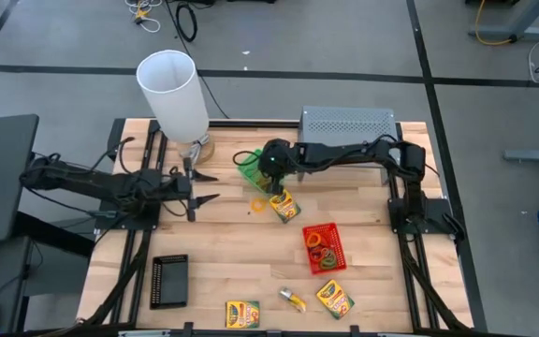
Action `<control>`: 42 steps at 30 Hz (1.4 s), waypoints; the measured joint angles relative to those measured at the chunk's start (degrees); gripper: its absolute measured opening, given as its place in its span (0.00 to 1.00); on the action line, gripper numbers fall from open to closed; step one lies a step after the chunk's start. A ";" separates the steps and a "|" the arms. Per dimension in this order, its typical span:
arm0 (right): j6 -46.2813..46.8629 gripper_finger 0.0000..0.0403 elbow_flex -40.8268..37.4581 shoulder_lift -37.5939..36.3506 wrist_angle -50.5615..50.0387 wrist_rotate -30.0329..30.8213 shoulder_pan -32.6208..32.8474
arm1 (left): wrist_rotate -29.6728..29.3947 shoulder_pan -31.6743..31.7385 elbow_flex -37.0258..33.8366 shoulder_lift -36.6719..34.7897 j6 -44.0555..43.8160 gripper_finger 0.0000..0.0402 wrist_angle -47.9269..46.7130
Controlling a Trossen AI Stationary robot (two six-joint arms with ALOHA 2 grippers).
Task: Pick & Place Office Desk Supplies
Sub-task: Put the orange rubber band into the green bin, then put the yellow spring keychain into the red bin
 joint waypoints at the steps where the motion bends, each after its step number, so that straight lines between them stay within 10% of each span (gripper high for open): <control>1: -0.02 0.00 0.00 0.00 -0.19 -0.11 -0.13 | 0.99 0.68 0.00 0.49 -0.91 0.55 -0.13; 22: -0.08 0.53 0.00 0.07 0.51 -3.21 0.04 | 18.60 10.57 0.02 22.95 -5.41 0.55 13.79; 42: -6.67 0.52 -0.02 -10.35 6.57 10.01 7.05 | 29.36 12.98 8.23 43.84 -6.90 0.53 12.40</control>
